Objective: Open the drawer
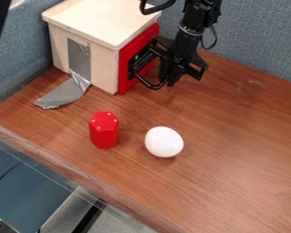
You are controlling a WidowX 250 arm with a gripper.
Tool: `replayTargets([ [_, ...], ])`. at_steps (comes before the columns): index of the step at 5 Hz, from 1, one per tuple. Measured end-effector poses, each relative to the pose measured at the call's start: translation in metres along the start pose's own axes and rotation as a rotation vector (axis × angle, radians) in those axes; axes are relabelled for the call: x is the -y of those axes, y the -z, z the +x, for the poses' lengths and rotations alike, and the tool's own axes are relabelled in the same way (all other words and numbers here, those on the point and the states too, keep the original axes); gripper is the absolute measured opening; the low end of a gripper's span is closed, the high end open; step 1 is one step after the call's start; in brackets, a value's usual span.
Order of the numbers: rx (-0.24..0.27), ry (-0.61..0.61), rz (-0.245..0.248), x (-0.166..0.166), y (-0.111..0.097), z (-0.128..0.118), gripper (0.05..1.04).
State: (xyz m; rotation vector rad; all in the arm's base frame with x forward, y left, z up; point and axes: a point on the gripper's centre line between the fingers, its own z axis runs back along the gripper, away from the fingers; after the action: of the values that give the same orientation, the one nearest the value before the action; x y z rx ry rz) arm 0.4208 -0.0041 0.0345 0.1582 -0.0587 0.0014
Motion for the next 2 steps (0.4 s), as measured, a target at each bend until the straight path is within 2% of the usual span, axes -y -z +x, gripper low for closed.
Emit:
replayTargets([
  [1, -0.014, -0.011, -0.044, 0.0069, -0.0012, -0.0017, 0.135],
  [2, -0.017, -0.012, -0.063, 0.0123, -0.0028, -0.0019, 0.131],
])
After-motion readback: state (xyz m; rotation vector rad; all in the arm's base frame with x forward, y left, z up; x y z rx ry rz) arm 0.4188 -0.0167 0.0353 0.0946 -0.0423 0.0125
